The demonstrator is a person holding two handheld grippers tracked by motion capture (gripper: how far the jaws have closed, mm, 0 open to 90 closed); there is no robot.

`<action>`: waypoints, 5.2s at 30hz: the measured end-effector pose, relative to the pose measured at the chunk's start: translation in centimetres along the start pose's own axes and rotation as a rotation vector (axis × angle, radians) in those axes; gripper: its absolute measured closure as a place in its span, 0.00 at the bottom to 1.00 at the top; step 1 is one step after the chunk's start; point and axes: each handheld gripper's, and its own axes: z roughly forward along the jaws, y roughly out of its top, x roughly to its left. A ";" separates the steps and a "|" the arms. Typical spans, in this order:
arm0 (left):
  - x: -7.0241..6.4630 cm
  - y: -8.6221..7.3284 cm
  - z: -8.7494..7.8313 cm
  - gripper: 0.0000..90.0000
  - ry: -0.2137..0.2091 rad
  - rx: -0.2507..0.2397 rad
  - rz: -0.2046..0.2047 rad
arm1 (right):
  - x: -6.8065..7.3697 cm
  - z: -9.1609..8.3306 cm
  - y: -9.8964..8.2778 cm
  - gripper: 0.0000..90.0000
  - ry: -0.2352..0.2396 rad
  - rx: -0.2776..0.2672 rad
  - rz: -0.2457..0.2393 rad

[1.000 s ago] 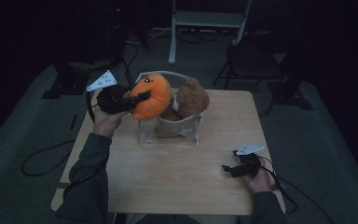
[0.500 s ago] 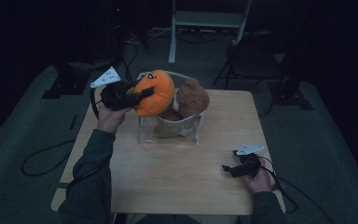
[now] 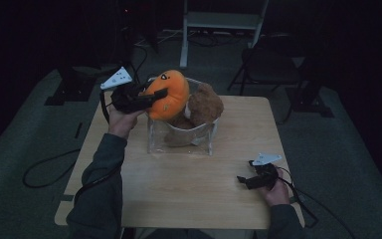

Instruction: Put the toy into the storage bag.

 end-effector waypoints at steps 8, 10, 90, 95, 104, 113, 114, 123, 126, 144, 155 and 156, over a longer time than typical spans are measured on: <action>0.2 0.2 0.7 0.53 -0.001 0.000 -0.005 | 0.0 0.0 0.0 0.13 0.000 0.000 0.001; 0.2 0.2 0.8 0.53 -0.001 0.001 -0.008 | 0.0 0.0 0.0 0.13 0.000 0.000 0.001; 3.0 -3.0 3.7 0.53 0.068 0.026 -0.110 | 0.0 0.0 0.0 0.13 -0.001 0.002 0.001; 3.1 -2.9 4.1 0.53 0.069 0.012 -0.124 | 0.0 0.0 0.0 0.13 -0.001 0.001 0.001; 3.5 -3.9 4.4 0.53 0.089 0.037 -0.140 | 0.0 0.0 0.0 0.13 -0.001 0.002 0.001; 3.7 -4.4 4.0 0.52 0.118 0.055 -0.132 | 0.0 0.0 0.0 0.13 -0.001 0.001 0.001; 3.7 -4.4 4.0 0.52 0.120 0.055 -0.134 | 0.0 0.0 0.0 0.13 -0.002 0.002 0.001; 3.6 -4.8 4.4 0.51 0.126 0.066 -0.134 | 0.0 0.0 0.0 0.13 -0.001 0.002 0.001; 3.6 -5.0 4.5 0.51 0.136 0.080 -0.125 | 0.0 0.0 0.0 0.13 -0.002 0.002 0.001; 3.5 -5.5 4.9 0.50 0.174 0.131 -0.124 | 0.0 0.0 0.0 0.13 -0.002 0.002 0.000; 3.5 -5.8 4.9 0.50 0.185 0.144 -0.118 | 0.0 0.0 0.0 0.13 -0.001 0.001 0.001; 3.5 -5.8 4.9 0.50 0.186 0.146 -0.118 | 0.0 0.0 0.0 0.13 -0.001 0.001 0.001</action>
